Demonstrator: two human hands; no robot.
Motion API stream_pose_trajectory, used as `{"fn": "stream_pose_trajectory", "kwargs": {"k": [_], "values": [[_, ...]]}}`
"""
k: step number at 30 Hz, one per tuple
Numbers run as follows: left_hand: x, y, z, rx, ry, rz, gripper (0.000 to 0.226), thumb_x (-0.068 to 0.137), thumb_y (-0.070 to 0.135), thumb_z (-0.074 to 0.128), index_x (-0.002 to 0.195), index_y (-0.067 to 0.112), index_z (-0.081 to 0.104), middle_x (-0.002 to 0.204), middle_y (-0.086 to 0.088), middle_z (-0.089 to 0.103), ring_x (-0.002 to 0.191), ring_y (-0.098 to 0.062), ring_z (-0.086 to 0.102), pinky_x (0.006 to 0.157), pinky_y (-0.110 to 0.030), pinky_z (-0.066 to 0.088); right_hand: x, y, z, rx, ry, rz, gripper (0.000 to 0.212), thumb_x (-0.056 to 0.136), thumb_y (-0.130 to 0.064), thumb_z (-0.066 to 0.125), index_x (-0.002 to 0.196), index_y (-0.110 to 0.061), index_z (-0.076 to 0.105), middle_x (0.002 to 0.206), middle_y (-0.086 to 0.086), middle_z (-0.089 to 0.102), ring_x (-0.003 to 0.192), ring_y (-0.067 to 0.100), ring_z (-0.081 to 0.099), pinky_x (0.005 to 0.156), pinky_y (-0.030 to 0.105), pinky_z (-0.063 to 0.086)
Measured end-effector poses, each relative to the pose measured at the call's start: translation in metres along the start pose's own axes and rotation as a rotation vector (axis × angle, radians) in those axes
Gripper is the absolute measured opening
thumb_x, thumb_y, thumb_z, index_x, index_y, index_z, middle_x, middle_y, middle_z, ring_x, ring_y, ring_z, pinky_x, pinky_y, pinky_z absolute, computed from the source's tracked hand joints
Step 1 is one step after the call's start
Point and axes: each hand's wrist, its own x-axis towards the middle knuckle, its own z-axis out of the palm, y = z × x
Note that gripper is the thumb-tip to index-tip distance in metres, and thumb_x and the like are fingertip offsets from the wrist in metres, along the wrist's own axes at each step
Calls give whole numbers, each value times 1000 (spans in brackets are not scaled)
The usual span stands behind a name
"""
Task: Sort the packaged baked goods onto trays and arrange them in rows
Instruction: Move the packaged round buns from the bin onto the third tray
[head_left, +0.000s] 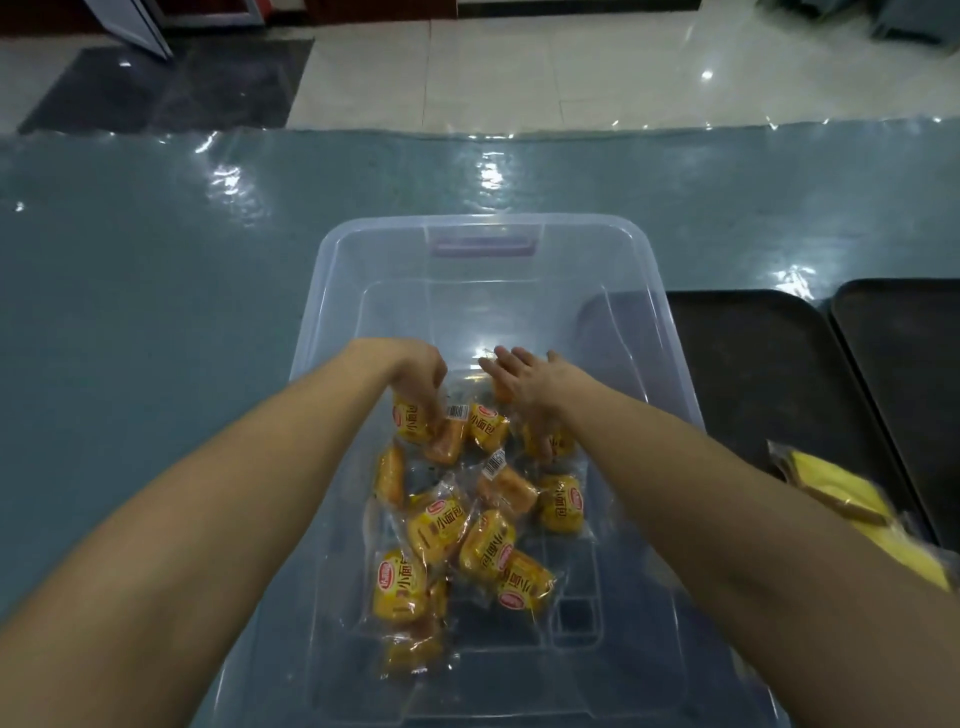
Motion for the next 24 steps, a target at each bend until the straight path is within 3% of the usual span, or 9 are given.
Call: {"fn": "stream_pose_trajectory", "kwargs": {"k": [2, 4, 6, 8, 12, 15, 18, 20, 24], "values": [[7, 3, 6, -96, -16, 3, 54, 81, 51, 93, 116, 22, 64, 118, -1, 67, 104, -22, 64, 83, -33, 54, 6, -4, -1, -25, 9, -1, 179, 48, -50, 108, 168, -35, -25, 181, 9, -2, 165, 41, 8, 128, 65, 29], [13, 6, 13, -190, -18, 8, 69, 76, 41, 99, 128, 23, 58, 128, -2, 65, 109, -25, 64, 91, -38, 59, 8, -4, -7, -39, -30, 33, 177, 46, -50, 108, 170, -35, -17, 175, 15, 13, 158, 42, 25, 119, 61, 44], [17, 10, 19, -232, -32, 12, 92, 73, 32, 102, 148, 25, 47, 141, -4, 61, 121, -30, 63, 103, -46, 60, 8, -1, -12, -15, -88, 78, 160, 50, -52, 107, 173, -30, 7, 166, 17, 23, 151, 42, 36, 112, 58, 51], [20, 17, 25, -175, -42, 31, 107, 72, 32, 102, 159, 28, 40, 151, -6, 57, 131, -33, 59, 107, -47, 58, 7, 2, -13, 9, -109, 100, 143, 54, -53, 106, 168, -23, 26, 161, 17, 25, 146, 41, 42, 110, 58, 54], [27, 30, 29, -170, 35, 69, 135, 69, 33, 104, 171, 34, 15, 160, -10, 52, 136, -38, 58, 104, -46, 57, 6, -5, -13, -32, -156, 102, 144, 54, -54, 106, 169, -20, 26, 161, 17, 21, 144, 44, 46, 109, 57, 56], [27, 38, 32, -162, 16, 79, 124, 68, 34, 104, 166, 44, 28, 155, -6, 54, 131, -35, 59, 99, -44, 59, 2, -3, -14, -4, -164, 110, 138, 59, -51, 106, 168, -19, 29, 158, 15, 29, 142, 43, 49, 109, 53, 56], [24, 41, 37, -120, 31, 61, 111, 60, 43, 105, 152, 45, 45, 145, -2, 45, 125, -35, 56, 97, -47, 63, -5, 1, -23, 12, -152, 106, 121, 62, -56, 103, 161, -21, 43, 148, 11, 45, 131, 35, 56, 104, 47, 59], [21, 41, 37, -127, 58, 60, 107, 57, 46, 106, 147, 42, 47, 140, -1, 43, 123, -34, 55, 95, -48, 64, -7, 4, -31, 24, -156, 104, 109, 62, -58, 101, 154, -23, 54, 136, 7, 57, 120, 31, 62, 100, 45, 60], [15, 42, 35, -168, 59, 66, 96, 60, 37, 105, 135, 33, 45, 132, -1, 59, 114, -28, 60, 88, -41, 63, -10, 11, -30, 124, -202, 131, 99, 58, -51, 104, 142, -20, 61, 130, 6, 65, 112, 33, 66, 95, 47, 62]]}}
